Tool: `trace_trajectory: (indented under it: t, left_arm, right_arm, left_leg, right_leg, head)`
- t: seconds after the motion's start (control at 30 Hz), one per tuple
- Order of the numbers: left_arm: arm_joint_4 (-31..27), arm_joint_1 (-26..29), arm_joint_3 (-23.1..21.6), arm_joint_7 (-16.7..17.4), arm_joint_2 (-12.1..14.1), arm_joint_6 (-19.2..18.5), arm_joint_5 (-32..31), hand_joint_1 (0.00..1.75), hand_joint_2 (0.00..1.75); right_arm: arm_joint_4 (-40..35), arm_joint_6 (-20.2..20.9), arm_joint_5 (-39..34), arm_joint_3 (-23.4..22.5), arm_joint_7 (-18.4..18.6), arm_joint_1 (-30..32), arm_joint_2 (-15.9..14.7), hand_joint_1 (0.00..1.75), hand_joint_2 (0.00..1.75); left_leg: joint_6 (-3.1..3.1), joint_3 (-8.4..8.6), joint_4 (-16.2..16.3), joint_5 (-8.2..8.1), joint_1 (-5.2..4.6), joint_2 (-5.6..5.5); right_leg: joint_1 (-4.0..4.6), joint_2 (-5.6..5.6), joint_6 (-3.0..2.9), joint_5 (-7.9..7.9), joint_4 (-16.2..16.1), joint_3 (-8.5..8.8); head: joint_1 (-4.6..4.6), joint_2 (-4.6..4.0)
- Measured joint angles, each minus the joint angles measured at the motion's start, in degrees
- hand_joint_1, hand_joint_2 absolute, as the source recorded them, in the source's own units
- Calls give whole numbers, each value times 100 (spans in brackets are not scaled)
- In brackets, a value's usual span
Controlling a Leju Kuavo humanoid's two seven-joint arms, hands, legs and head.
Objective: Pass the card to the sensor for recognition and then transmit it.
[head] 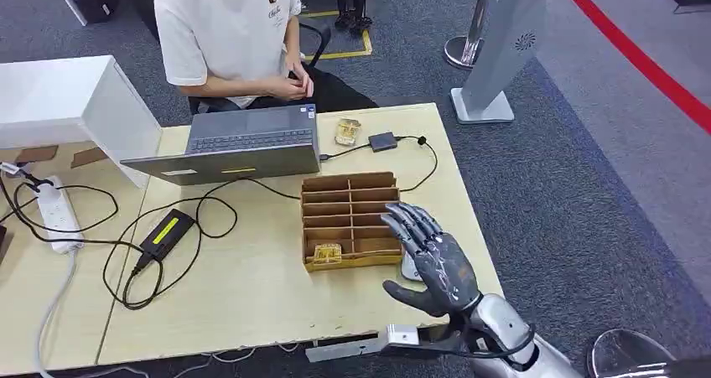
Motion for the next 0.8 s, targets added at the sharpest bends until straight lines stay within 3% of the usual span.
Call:
trace_trajectory:
  t: [0.4, 0.67, 0.8]
  left_arm:
    - [0, -13, 2, 74, 0, 31, -22, 0, 175]
    - [0, -34, 2, 122, 0, 22, -42, 0, 175]
    - [0, -51, 2, 140, -2, 13, -94, 0, 175]
  right_arm:
    - [450, 46, -190, 214, 66, -1, 400, 0, 175]
    - [627, -74, 15, 319, 319, 190, 765, 0, 175]
    - [855, -59, -175, 345, 315, -42, 804, 0, 175]
  left_leg:
    - [0, 1, 0, 0, 0, 1]
    - [-1, 0, -2, 0, 0, 1]
    - [0, 1, -4, 0, 0, 5]
  right_leg:
    - [0, 0, 0, 0, 0, 1]
    - [0, 2, -1, -1, 0, -1]
    - [0, 4, 0, 0, 0, 0]
  head:
    - [-2, 2]
    - [-2, 0]
    - [-2, 0]
